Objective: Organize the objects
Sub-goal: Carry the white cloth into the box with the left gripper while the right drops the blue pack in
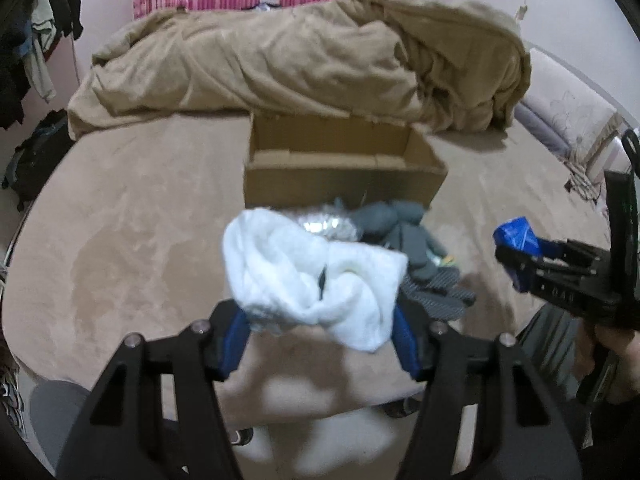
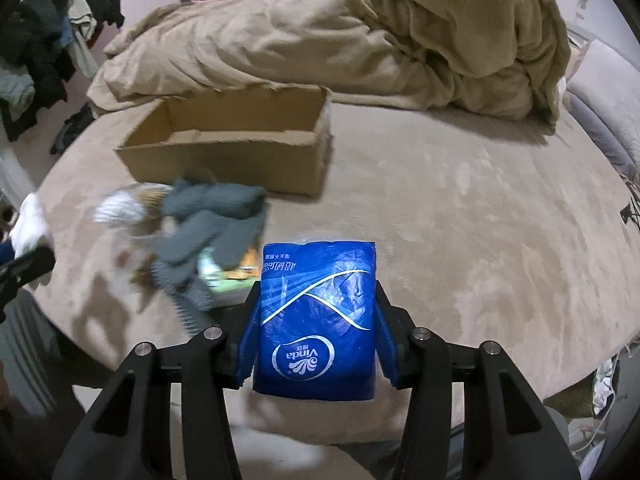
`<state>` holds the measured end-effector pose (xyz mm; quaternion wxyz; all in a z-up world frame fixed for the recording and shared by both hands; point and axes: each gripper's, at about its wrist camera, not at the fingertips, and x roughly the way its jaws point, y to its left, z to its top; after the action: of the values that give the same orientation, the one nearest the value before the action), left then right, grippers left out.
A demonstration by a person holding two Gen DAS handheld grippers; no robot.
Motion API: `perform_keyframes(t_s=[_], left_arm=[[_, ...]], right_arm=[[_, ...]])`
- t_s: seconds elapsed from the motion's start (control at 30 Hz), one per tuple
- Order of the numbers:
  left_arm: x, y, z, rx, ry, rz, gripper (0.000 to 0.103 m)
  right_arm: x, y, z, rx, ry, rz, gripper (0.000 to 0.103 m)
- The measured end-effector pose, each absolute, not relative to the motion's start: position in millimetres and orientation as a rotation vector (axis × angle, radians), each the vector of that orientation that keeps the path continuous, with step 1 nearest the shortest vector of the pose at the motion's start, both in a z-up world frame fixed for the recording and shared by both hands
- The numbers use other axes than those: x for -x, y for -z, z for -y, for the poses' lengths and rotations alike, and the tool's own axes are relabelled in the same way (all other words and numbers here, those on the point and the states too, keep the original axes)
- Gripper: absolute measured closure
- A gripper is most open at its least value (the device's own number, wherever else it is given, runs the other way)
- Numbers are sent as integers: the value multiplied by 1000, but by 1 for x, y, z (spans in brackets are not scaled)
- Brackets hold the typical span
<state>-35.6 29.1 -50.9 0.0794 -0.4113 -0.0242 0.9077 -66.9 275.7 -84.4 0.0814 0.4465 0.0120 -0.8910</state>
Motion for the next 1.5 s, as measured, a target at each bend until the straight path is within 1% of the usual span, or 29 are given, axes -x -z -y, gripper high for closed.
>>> perform_keyframes(t_s=[0.17,0.33,0.47,0.53,0.63,0.8,0.9,1.0,1.17,1.27,1.5], left_arm=[[36,18,-23,1168,-2734,125,41],[47,-7,-23,1087,-2759,167,41],[67,-14,-24,1062,-2792,188,41],[80,-16,-25,1037,-2806,229,41],[102,-16,-31,1019,-2828,234,41],[144,0,-43,1053,-2831,239,40],[168,14,-50,1080,-2844,197,39],[189,30,-53,1125,-2827,197,38],[223,59,-55,1204,-2762,241,37],[236,82,-52,1293,-2710,309,37],[248,115,-61,1391,-2674,274,35]], right_arm=[[51,34,-261,-1214,2665,-22,52],[51,-10,-249,-1087,2706,-53,52],[66,-23,-246,-1038,2724,-51,52],[77,-21,-245,-1031,2730,-54,52],[98,-15,-247,-1032,2743,-37,52],[136,-4,-251,-1033,2766,-27,52],[158,3,-252,-1042,2766,-4,52],[175,12,-250,-1045,2761,14,51],[205,36,-243,-1093,2720,55,51],[220,50,-238,-1137,2682,70,51],[243,82,-240,-1214,2643,140,50]])
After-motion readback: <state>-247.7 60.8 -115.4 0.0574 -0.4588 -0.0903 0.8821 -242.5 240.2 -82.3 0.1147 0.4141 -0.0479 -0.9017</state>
